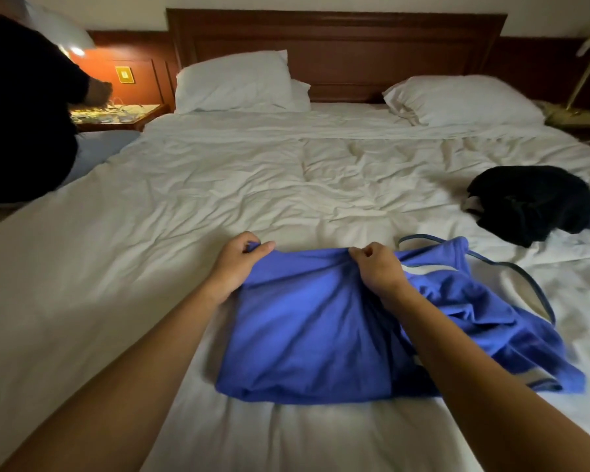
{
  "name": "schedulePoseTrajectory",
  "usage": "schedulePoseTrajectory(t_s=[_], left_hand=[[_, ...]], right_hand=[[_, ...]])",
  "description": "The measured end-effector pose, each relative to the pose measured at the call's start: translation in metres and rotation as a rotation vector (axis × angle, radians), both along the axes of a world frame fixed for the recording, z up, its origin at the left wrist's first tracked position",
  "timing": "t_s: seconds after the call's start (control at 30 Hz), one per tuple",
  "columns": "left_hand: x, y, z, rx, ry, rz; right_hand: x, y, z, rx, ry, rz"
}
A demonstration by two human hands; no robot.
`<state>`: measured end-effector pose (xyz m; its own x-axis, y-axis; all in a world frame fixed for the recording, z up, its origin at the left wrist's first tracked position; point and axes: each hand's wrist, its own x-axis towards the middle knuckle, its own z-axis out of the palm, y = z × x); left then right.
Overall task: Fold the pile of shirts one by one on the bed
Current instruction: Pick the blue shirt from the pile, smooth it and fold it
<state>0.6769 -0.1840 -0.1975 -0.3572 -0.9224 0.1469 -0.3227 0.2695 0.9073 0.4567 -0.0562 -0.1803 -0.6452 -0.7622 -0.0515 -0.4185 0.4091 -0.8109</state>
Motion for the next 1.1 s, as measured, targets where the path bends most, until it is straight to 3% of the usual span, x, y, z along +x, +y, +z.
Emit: schedulePoseTrajectory(t_s=[0.13,0.2,0.3,0.33,0.43,0.47,0.67,0.73,0.83,0.93,1.03,1.1], left_hand=[[0.007,-0.011,-0.004,-0.105,-0.315,-0.051],[0.009,-0.015,0.001,-0.06,-0.292,-0.117],[0.009,-0.014,0.015,0.148,-0.115,-0.21],[0.009,-0.013,0.018,0.208,-0.116,-0.228],[0.004,-0.008,0.027,0.28,-0.233,-0.256],[0.001,-0.007,0.028,0.276,-0.248,-0.244],[0.001,-0.015,0.024,0.082,-0.121,-0.078],[0.006,-0.019,0.017,0.05,-0.174,-0.036],[0.005,-0.012,0.005,-0.057,-0.364,-0.005],[0.003,0.015,0.008,-0.297,-0.419,-0.007],[0.004,0.045,0.008,-0.447,-0.485,-0.143],[0.004,0.063,0.002,-0.457,-0.649,-0.225]], right_hand=[[0.001,-0.001,0.008,-0.094,0.031,-0.002],[-0.005,0.005,0.017,-0.121,0.103,0.04],[-0.014,0.01,0.023,-0.075,0.154,0.112],[-0.014,0.008,0.025,-0.023,0.107,0.137],[-0.011,-0.011,0.032,0.23,-0.33,0.205],[-0.011,-0.019,0.032,0.245,-0.396,0.223],[-0.006,-0.037,0.01,-0.069,-0.141,0.046],[-0.008,-0.029,0.006,-0.107,-0.006,-0.019],[-0.003,-0.013,0.011,-0.011,0.139,0.002],[0.02,0.02,0.025,0.051,0.233,0.133],[0.051,0.074,0.023,0.081,0.516,0.247],[0.065,0.103,0.01,0.212,0.663,0.289]])
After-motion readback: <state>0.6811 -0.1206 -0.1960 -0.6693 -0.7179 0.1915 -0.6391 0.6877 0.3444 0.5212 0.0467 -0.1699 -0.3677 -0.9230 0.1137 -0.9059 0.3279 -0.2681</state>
